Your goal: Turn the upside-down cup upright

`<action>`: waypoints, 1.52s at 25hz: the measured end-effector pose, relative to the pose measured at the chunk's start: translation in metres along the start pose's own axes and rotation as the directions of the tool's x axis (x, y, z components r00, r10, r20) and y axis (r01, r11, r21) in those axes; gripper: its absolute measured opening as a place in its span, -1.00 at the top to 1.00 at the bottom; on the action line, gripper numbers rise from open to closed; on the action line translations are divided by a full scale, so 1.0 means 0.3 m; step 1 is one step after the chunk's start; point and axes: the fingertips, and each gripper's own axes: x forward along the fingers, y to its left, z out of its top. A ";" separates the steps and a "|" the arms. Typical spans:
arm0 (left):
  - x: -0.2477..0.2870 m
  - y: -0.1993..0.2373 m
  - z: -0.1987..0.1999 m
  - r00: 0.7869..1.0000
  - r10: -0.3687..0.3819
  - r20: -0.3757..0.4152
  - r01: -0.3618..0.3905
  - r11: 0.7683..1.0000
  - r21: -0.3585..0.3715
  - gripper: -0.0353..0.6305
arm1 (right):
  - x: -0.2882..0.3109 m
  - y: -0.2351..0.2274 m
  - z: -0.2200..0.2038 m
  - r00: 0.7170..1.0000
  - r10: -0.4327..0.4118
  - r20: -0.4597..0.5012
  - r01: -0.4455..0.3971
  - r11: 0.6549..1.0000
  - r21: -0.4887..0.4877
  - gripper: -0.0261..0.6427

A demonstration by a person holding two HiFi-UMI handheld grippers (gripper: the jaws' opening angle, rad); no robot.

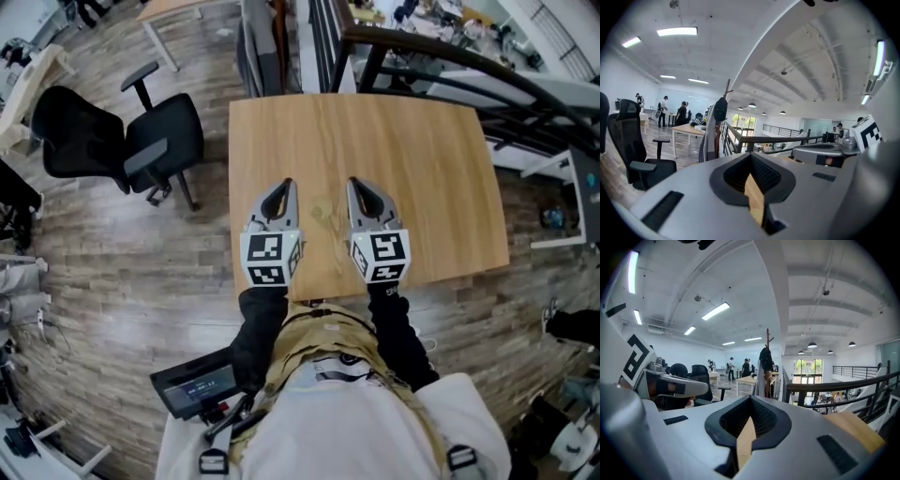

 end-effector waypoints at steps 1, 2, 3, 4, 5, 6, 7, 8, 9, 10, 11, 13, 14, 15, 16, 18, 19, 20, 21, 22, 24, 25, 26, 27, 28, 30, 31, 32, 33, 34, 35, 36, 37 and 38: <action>-0.002 -0.012 0.041 1.000 -0.009 0.025 0.008 1.000 0.005 0.89 | -0.014 0.003 0.043 1.000 0.002 0.023 -0.001 1.000 -0.011 0.86; -0.006 -0.025 0.083 0.999 -0.019 0.050 0.018 1.000 0.011 0.89 | -0.027 0.006 0.089 0.999 0.003 0.047 -0.002 1.000 -0.021 0.86; -0.010 -0.039 0.124 0.997 -0.030 0.074 0.028 0.999 0.018 0.89 | -0.040 0.009 0.134 0.997 0.003 0.072 -0.001 1.000 -0.027 0.86; -0.016 -0.053 0.163 0.995 -0.041 0.096 0.038 0.999 0.028 0.89 | -0.051 0.010 0.178 0.995 0.001 0.095 0.002 1.000 -0.030 0.86; -0.022 -0.067 0.198 0.992 -0.052 0.115 0.047 0.998 0.039 0.89 | -0.060 0.010 0.217 0.993 -0.003 0.114 0.007 1.000 -0.029 0.86; -0.027 -0.081 0.229 0.989 -0.062 0.132 0.056 0.997 0.050 0.89 | -0.068 0.009 0.251 0.991 -0.007 0.130 0.011 1.000 -0.028 0.86; -0.031 -0.094 0.254 0.987 -0.071 0.144 0.063 0.996 0.060 0.89 | -0.074 0.007 0.281 0.990 -0.010 0.144 0.015 1.000 -0.028 0.86; -0.034 -0.104 0.275 0.985 -0.078 0.154 0.068 0.995 0.069 0.89 | -0.079 0.007 0.306 0.987 -0.012 0.158 0.017 0.999 -0.027 0.86; -0.035 -0.111 0.294 0.983 -0.082 0.162 0.071 0.995 0.076 0.89 | -0.082 0.008 0.329 0.985 -0.012 0.170 0.017 0.999 -0.027 0.86; -0.034 -0.115 0.310 0.982 -0.086 0.168 0.073 0.994 0.083 0.89 | -0.082 0.009 0.348 0.983 -0.012 0.182 0.017 0.999 -0.028 0.86; -0.033 -0.117 0.324 0.981 -0.088 0.174 0.074 0.993 0.088 0.89 | -0.081 0.011 0.364 0.982 -0.011 0.191 0.017 0.999 -0.029 0.86; -0.035 -0.122 0.343 0.979 -0.093 0.182 0.076 0.992 0.099 0.89 | -0.081 0.012 0.383 0.979 -0.013 0.202 0.019 0.999 -0.028 0.86; -0.037 -0.122 0.350 0.978 -0.094 0.186 0.076 0.992 0.104 0.89 | -0.081 0.014 0.388 0.979 -0.014 0.205 0.020 0.999 -0.025 0.86; -0.039 -0.121 0.357 0.977 -0.094 0.189 0.075 0.991 0.108 0.89 | -0.079 0.015 0.392 0.978 -0.014 0.208 0.019 1.000 -0.023 0.86; -0.040 -0.120 0.365 0.977 -0.094 0.194 0.073 0.991 0.112 0.89 | -0.077 0.015 0.397 0.978 -0.013 0.211 0.018 1.000 -0.022 0.86; -0.041 -0.125 0.384 0.975 -0.093 0.203 0.070 0.991 0.118 0.89 | -0.079 0.010 0.408 0.977 -0.013 0.214 0.018 1.000 -0.020 0.86; -0.041 -0.130 0.391 0.974 -0.095 0.207 0.071 0.990 0.120 0.89 | -0.081 0.006 0.412 0.976 -0.015 0.215 0.019 1.000 -0.019 0.86; -0.041 -0.132 0.397 0.973 -0.095 0.211 0.071 0.990 0.122 0.89 | -0.083 0.003 0.415 0.976 -0.017 0.217 0.021 1.000 -0.017 0.86; -0.042 -0.133 0.399 0.972 -0.096 0.213 0.070 0.990 0.124 0.89 | -0.085 0.002 0.418 0.975 -0.019 0.220 0.023 1.000 -0.015 0.86; -0.044 -0.133 0.400 0.972 -0.095 0.216 0.069 0.990 0.125 0.89 | -0.088 0.004 0.420 0.975 -0.020 0.223 0.024 1.000 -0.014 0.86; -0.048 -0.134 0.400 0.971 -0.094 0.220 0.067 0.990 0.128 0.89 | -0.091 0.008 0.423 0.973 -0.019 0.229 0.023 1.000 -0.015 0.86; -0.046 -0.133 0.399 0.971 -0.094 0.220 0.066 0.989 0.130 0.89 | -0.088 0.009 0.424 0.973 -0.018 0.230 0.023 1.000 -0.016 0.86; -0.042 -0.132 0.399 0.971 -0.094 0.220 0.066 0.989 0.132 0.89 | -0.084 0.008 0.425 0.973 -0.018 0.231 0.022 1.000 -0.016 0.86; -0.037 -0.132 0.400 0.971 -0.095 0.219 0.067 0.989 0.134 0.89 | -0.080 0.006 0.427 0.973 -0.017 0.232 0.022 1.000 -0.016 0.86; -0.034 -0.132 0.402 0.971 -0.097 0.220 0.068 0.988 0.137 0.89 | -0.078 0.004 0.429 0.972 -0.018 0.234 0.022 1.000 -0.015 0.86; -0.034 -0.138 0.408 0.970 -0.103 0.222 0.072 0.987 0.144 0.89 | -0.083 -0.002 0.435 0.970 -0.023 0.240 0.027 1.000 -0.013 0.86; -0.034 -0.140 0.411 0.969 -0.106 0.225 0.074 0.986 0.147 0.89 | -0.086 -0.004 0.438 0.969 -0.027 0.245 0.030 0.999 -0.011 0.86; -0.034 -0.141 0.414 0.968 -0.107 0.228 0.074 0.986 0.149 0.89 | -0.087 -0.007 0.441 0.968 -0.030 0.248 0.033 0.999 -0.009 0.86; -0.031 -0.139 0.417 0.967 -0.107 0.230 0.073 0.986 0.150 0.89 | -0.084 -0.009 0.443 0.968 -0.033 0.249 0.036 0.999 -0.007 0.86; -0.027 -0.135 0.420 0.967 -0.106 0.232 0.072 0.986 0.151 0.89 | -0.079 -0.011 0.444 0.968 -0.034 0.249 0.037 0.999 -0.006 0.86; -0.020 -0.130 0.423 0.967 -0.105 0.233 0.071 0.986 0.151 0.89 | -0.070 -0.013 0.444 0.968 -0.034 0.249 0.037 0.999 -0.006 0.86; -0.014 -0.126 0.425 0.967 -0.106 0.233 0.072 0.986 0.152 0.89 | -0.062 -0.014 0.444 0.968 -0.035 0.248 0.037 0.999 -0.005 0.86; -0.008 -0.124 0.426 0.966 -0.108 0.233 0.073 0.985 0.154 0.89 | -0.056 -0.016 0.444 0.968 -0.037 0.248 0.039 0.999 -0.003 0.86; -0.004 -0.125 0.425 0.967 -0.110 0.232 0.075 0.985 0.156 0.89 | -0.054 -0.018 0.443 0.968 -0.039 0.248 0.041 0.999 -0.002 0.86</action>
